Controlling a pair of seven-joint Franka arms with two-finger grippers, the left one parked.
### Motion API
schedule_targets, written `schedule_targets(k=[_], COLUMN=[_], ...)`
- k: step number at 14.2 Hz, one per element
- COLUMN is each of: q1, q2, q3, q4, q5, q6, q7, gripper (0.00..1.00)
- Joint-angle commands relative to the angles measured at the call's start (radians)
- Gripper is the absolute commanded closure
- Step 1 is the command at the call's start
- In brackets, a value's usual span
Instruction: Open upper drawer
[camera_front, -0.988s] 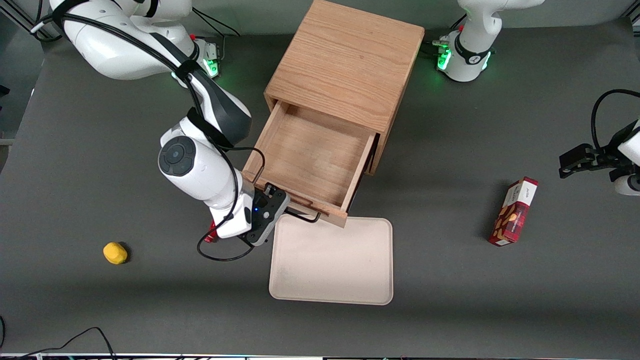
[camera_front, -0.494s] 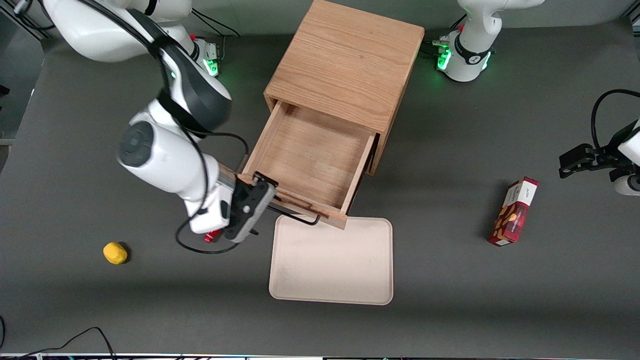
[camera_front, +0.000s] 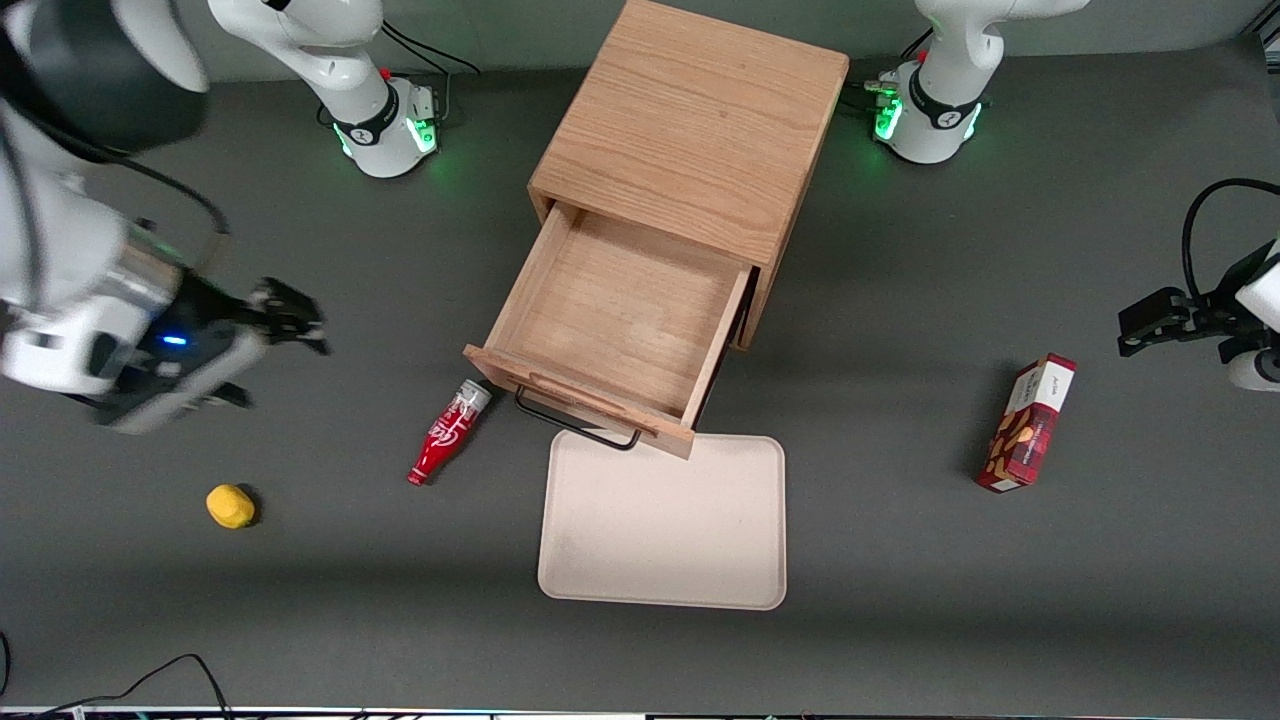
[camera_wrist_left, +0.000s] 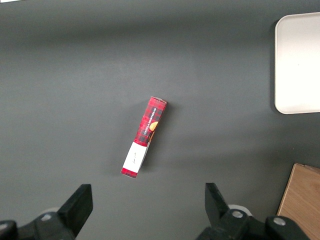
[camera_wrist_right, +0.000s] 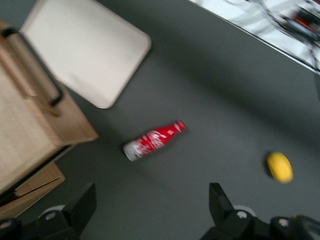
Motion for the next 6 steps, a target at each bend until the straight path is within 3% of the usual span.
schedule_targets(k=[1,6], q1=[-0.056,-0.115], q2=[-0.192,-0.249], q3=[-0.073,-0.099], q4=[-0.208,-0.276], q5=[0.012,-0.011], q6=[0.018,-0.003], q7=[0.148,0.155], gripper=[0.0,0.0])
